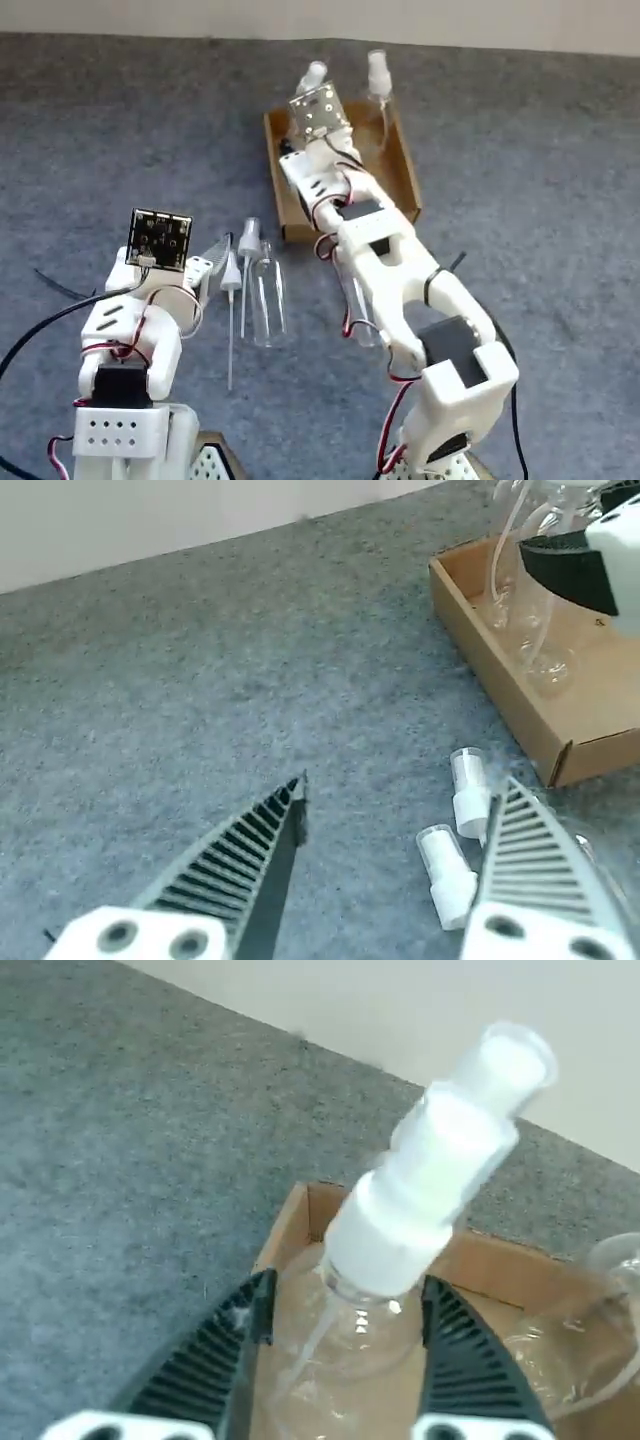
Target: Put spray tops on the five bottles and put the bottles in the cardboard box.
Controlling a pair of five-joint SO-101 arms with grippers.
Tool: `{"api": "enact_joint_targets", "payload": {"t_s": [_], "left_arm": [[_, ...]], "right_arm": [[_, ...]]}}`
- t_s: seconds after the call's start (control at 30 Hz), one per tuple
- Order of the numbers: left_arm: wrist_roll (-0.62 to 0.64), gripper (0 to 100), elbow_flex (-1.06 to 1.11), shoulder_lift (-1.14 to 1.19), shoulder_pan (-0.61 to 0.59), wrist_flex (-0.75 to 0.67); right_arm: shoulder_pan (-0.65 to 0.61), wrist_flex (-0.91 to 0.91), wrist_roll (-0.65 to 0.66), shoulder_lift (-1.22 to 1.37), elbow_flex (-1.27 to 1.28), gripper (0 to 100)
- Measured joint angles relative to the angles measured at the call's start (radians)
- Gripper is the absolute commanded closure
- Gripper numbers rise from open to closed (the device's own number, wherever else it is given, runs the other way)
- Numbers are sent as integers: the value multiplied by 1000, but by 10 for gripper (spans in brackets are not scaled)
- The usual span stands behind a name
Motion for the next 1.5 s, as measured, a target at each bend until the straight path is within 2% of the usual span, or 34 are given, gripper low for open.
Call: {"api": "enact_joint_targets", "payload": {"t_s": [0.23, 0.4, 0.7, 1.1, 1.23, 1.4, 1.5], "left_arm": [[0, 734, 0, 0, 0, 0], [-2, 734, 0, 0, 0, 0], [-2, 734, 0, 0, 0, 0], [-2, 734, 0, 0, 0, 0], [-2, 734, 0, 0, 0, 0], [-2, 734, 0, 0, 0, 0], [-2, 734, 0, 0, 0, 0]], "right_arm": [[0, 41, 0, -3, 2, 755], [0, 135, 0, -60, 2, 752], [0, 158, 0, -84, 2, 752], [0, 522, 0, -471, 2, 752], [0, 770, 0, -575, 2, 752], [0, 1131, 0, -588, 12, 752], [0, 1168, 0, -539, 71, 752]]}}
